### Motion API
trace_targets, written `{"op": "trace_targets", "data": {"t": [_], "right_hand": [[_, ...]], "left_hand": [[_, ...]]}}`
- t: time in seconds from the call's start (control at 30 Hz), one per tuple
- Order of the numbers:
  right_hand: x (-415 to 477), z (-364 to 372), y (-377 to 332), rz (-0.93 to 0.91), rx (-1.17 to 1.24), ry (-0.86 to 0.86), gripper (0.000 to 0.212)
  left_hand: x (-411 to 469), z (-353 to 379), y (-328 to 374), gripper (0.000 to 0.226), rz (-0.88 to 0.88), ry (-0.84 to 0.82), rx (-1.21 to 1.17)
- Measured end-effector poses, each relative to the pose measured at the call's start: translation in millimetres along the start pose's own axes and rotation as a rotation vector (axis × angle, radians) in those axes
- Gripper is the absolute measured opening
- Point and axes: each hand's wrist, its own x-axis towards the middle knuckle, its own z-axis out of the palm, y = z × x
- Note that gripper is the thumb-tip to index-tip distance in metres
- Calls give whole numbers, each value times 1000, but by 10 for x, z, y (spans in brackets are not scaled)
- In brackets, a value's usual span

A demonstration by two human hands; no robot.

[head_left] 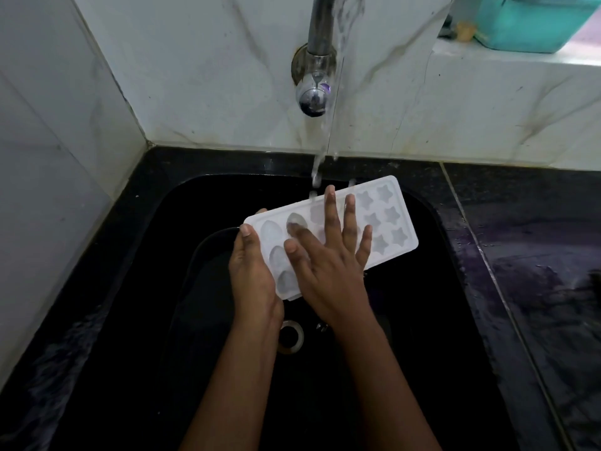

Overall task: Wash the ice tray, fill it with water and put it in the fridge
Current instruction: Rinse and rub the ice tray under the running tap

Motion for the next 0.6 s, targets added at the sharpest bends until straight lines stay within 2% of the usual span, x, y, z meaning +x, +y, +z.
{"op": "trace_targets", "data": {"t": [0.17,0.37,0.5,0.6], "right_hand": [[-13,-37,44,117,-65,104,56],[-3,-6,6,16,20,-6,52],[-23,-4,13,117,-75,103,53],[-49,55,-91,86,-76,51,57]], "left_hand": [[-59,52,-70,36,-1,-37,43],[-15,-14,0,34,29,-12,14],[-49,20,-47,34,33,-34,52],[-27,15,-24,34,11,2,46]]}}
